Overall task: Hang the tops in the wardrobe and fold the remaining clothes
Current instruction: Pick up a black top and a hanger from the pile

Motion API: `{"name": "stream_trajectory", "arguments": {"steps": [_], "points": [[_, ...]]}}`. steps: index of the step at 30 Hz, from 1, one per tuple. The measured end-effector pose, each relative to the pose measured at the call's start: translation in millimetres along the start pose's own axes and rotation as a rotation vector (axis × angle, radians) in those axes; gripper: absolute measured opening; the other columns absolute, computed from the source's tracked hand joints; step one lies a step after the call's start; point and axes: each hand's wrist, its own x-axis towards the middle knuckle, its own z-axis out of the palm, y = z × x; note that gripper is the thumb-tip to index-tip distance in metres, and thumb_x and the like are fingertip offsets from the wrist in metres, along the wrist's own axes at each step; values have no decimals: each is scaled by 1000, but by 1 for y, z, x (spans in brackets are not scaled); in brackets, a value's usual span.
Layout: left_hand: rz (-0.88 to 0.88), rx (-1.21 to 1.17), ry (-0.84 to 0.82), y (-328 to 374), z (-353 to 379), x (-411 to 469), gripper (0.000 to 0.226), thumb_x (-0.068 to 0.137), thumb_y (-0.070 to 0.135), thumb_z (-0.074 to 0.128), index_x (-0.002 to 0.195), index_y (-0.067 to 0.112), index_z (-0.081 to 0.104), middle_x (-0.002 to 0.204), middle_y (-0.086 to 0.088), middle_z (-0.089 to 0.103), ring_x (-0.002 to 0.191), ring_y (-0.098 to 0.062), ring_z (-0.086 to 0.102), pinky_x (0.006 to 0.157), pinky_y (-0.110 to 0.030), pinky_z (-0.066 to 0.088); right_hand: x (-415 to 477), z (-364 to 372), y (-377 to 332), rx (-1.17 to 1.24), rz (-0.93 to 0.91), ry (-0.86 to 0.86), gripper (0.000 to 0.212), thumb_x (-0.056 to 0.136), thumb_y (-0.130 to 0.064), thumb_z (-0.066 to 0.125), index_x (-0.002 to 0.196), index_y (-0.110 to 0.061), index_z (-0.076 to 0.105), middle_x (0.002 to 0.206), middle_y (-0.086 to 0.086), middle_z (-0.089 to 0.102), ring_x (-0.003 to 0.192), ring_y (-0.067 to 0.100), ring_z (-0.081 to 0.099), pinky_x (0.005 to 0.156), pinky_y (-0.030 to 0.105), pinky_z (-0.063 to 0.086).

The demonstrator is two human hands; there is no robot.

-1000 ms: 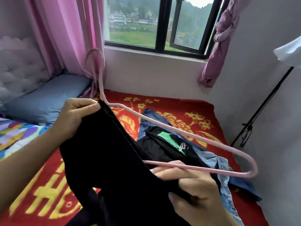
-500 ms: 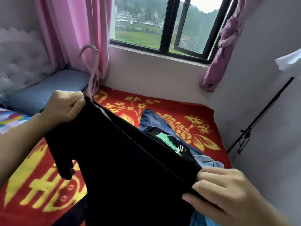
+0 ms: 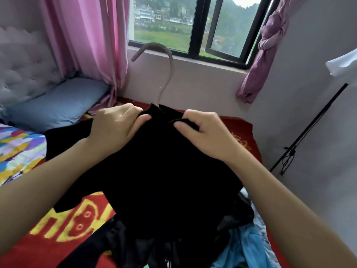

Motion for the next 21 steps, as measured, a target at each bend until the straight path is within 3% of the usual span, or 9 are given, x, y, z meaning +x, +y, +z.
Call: {"name": "stream_trajectory", "arguments": {"steps": [3,5,7,11,14,15,17,21], "points": [[-103,-75,9,1,-14,1,51,95,37,44,80,-5,69,71,-17,68,62,-30,65,61,-28,38,3,-4,15,-29,-4,39,24,85,-14,63,68,1,58,72,1,48,63,7,43,62,12,33],[-177,-151,2,-2,-24,2,44,90,33,49,82,-5,70,76,-16,70,71,-18,61,64,-19,34,7,-12,26,21,109,20,16,86,-15,65,73,-9,58,83,0,48,70,7,45,66,15,36],[-198,-210,-48,-2,-29,6,45,88,34,46,83,-3,72,77,-14,71,80,-14,56,65,-16,33,11,-9,31,-35,185,-111,12,90,-17,59,81,-17,51,80,-2,51,65,8,45,63,21,37],[-232,-180,-126,3,-37,9,53,87,45,40,81,3,73,77,-7,72,73,-16,63,65,-25,38,10,15,32,-35,263,-285,16,95,-19,42,85,-31,41,78,5,58,51,4,40,50,18,33],[-402,-193,-177,-8,-50,8,56,83,56,36,60,12,62,54,11,57,57,-4,52,56,-23,31,7,22,39,64,278,-185,8,96,-28,45,102,-32,48,84,-9,56,67,-6,47,62,10,36],[-457,-193,-171,-13,-56,7,52,82,58,35,52,18,50,48,12,49,51,-2,46,53,-20,28,5,22,44,64,260,-135,20,95,-30,49,115,-28,48,95,-11,54,81,-8,47,71,8,34],[-528,-177,-135,-23,-71,3,53,82,58,37,50,16,38,53,12,46,48,-4,38,51,-19,27,-1,25,53,28,250,-41,43,91,-31,56,132,-22,43,114,-9,45,108,3,39,88,14,28],[-579,-92,-69,-36,-98,-6,55,87,50,42,52,9,40,56,10,48,51,-7,40,52,-19,28,-17,36,64,-106,223,306,49,87,-28,64,126,-3,49,118,7,50,112,19,43,91,14,27]]}}
